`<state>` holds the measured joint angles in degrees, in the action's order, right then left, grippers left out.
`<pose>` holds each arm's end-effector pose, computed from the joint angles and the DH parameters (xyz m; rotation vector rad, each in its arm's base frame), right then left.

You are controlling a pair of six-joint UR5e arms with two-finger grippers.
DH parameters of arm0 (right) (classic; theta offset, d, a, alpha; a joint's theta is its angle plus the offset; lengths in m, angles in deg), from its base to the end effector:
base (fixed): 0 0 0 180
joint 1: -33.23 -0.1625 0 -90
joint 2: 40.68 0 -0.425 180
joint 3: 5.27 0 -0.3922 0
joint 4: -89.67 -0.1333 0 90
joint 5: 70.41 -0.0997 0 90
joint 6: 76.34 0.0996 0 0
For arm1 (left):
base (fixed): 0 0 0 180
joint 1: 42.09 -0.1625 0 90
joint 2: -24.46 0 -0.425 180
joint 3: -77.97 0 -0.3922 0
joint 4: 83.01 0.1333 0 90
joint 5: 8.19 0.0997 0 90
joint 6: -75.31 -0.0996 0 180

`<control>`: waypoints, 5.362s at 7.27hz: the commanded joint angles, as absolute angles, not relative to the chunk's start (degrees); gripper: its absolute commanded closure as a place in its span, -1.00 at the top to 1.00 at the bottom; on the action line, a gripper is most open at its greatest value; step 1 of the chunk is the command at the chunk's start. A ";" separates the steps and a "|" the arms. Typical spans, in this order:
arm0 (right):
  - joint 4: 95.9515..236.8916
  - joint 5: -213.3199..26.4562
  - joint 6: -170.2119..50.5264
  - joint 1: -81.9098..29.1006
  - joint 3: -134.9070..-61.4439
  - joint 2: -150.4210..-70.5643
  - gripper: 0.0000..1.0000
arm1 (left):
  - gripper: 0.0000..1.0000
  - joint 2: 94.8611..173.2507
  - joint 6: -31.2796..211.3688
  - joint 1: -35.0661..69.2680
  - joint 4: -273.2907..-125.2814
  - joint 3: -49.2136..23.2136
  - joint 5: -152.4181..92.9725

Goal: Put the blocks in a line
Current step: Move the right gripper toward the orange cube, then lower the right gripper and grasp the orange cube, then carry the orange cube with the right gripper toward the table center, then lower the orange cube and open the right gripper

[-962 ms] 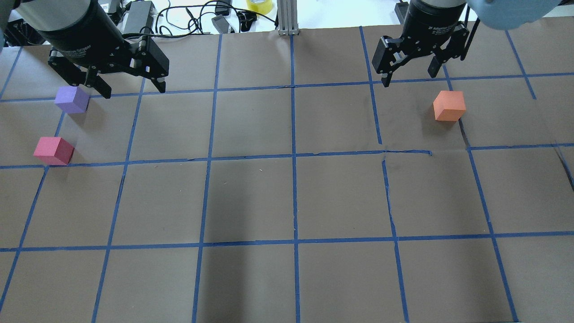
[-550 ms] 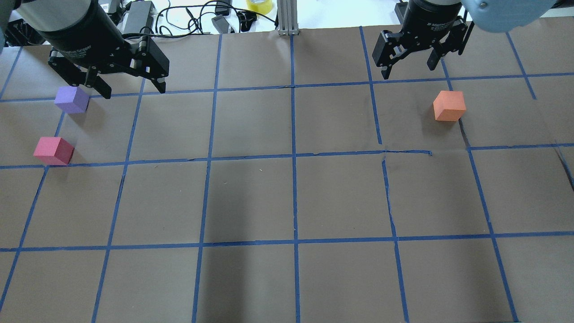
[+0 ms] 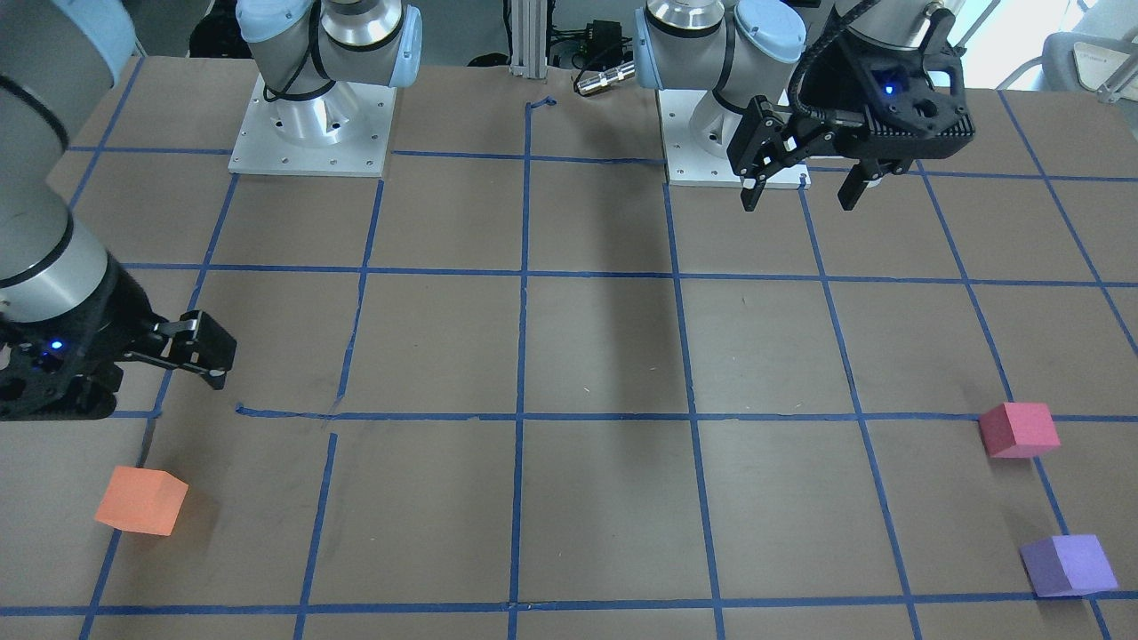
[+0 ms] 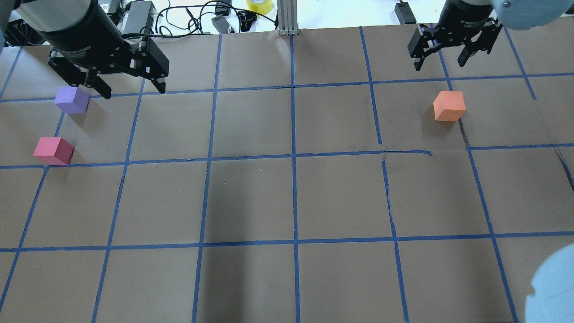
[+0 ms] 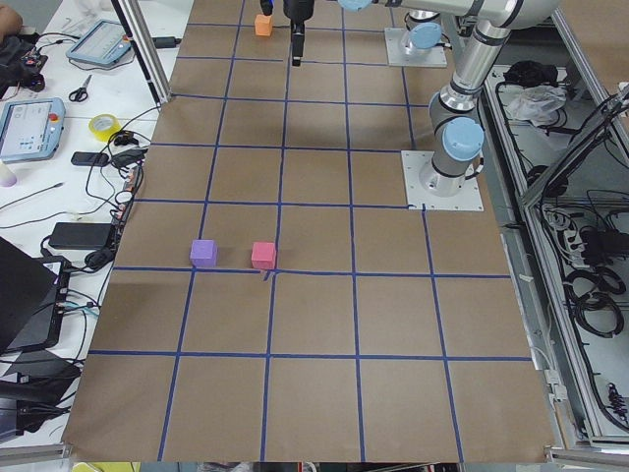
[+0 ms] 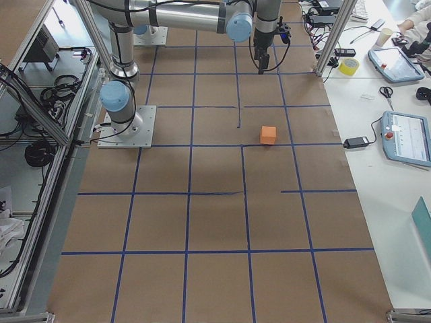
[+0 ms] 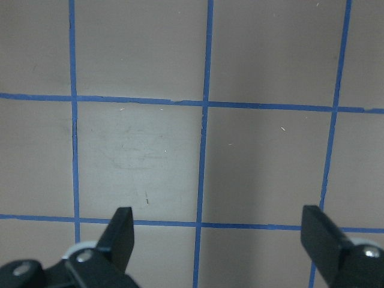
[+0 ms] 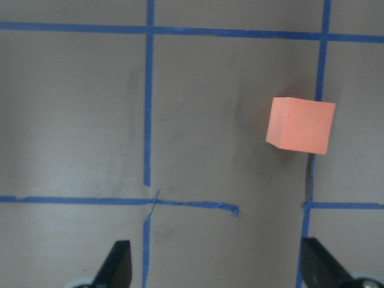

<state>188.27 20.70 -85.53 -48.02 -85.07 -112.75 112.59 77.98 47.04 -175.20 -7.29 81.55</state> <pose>0.0354 -0.6334 0.4161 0.0118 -3.1200 0.0187 -0.1264 -0.4848 0.5408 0.0965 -3.1320 0.1208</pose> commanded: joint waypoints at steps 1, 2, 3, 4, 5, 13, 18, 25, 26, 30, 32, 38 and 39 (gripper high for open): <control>197.91 21.78 -86.01 -42.11 -85.33 -104.88 1.00 | 1.00 112.53 77.95 47.11 -175.20 -7.28 81.63; 200.04 21.61 -86.27 -39.83 -86.21 -101.89 1.00 | 1.00 112.53 77.95 47.11 -175.20 -7.28 81.63; 204.59 21.61 -86.10 -38.16 -87.09 -98.90 1.00 | 1.00 112.53 78.04 47.11 -175.20 -7.28 81.63; 208.29 21.79 -85.84 -38.05 -87.27 -97.04 1.00 | 1.00 112.53 77.95 47.11 -175.29 -7.28 81.63; 208.76 20.83 -85.23 -38.23 -87.36 -96.50 1.00 | 1.00 112.53 77.95 47.11 -175.29 -7.28 81.63; 208.15 20.47 -86.01 -39.63 -87.80 -92.99 0.99 | 1.00 112.53 77.95 47.03 -175.29 -7.37 81.63; 208.50 20.82 -88.11 -40.42 -88.85 -94.11 -0.48 | 1.00 112.62 77.95 47.11 -175.29 -7.37 81.46; 207.89 15.20 -70.39 -71.78 -83.77 -94.14 -0.46 | 1.00 112.62 77.86 47.11 -175.29 -7.37 81.63; 208.50 14.67 -64.36 -74.41 -81.84 -91.51 -0.46 | 1.00 112.62 77.86 47.11 -175.29 -7.46 81.55; 207.89 14.05 -62.63 -76.55 -77.16 -87.09 -0.39 | 1.00 112.62 77.60 47.03 -175.29 -7.37 81.63; 207.89 14.05 -61.93 -76.46 -77.25 -86.13 -0.37 | 1.00 112.62 77.60 47.03 -175.29 -7.46 81.63; 207.89 14.23 -57.74 -76.46 -77.16 -85.51 0.56 | 1.00 112.70 77.51 46.94 -175.55 -7.46 81.72; 207.89 14.32 -56.75 -76.46 -77.16 -85.51 0.91 | 1.00 112.70 77.25 46.68 -175.29 -7.37 81.81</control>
